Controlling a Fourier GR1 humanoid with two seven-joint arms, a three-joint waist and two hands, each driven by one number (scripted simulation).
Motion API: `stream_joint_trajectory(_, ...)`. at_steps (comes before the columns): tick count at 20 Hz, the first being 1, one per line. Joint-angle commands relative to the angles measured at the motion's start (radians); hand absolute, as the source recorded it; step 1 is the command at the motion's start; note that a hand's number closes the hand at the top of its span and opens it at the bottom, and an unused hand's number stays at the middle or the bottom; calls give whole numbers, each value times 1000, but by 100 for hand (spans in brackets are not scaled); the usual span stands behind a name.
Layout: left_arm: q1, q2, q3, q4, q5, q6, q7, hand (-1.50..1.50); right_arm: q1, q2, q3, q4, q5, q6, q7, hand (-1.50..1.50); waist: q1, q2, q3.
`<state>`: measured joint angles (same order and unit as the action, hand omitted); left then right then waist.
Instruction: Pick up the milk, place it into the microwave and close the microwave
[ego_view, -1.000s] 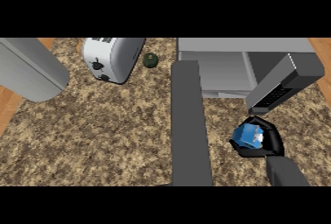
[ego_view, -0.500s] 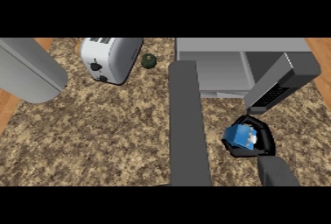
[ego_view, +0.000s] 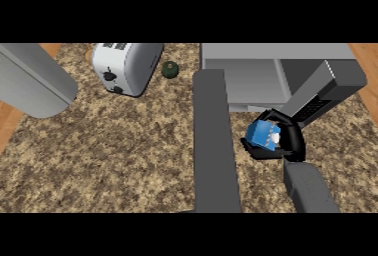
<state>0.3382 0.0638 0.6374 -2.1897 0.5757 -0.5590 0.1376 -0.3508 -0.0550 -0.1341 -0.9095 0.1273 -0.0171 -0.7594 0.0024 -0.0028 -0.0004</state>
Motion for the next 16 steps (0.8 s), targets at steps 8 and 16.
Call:
stream_joint_trajectory(8, -30, -7, 17, 46, -34, -29, -33, -150, -265, 18, 39, 94, 139, -247, 199, 150, 15, 5, 0)
stream_joint_trajectory(16, -54, -12, -1, 76, -57, -44, -43, -150, -531, -7, -13, 435, 215, -396, 212, 150, 34, 13, 1)
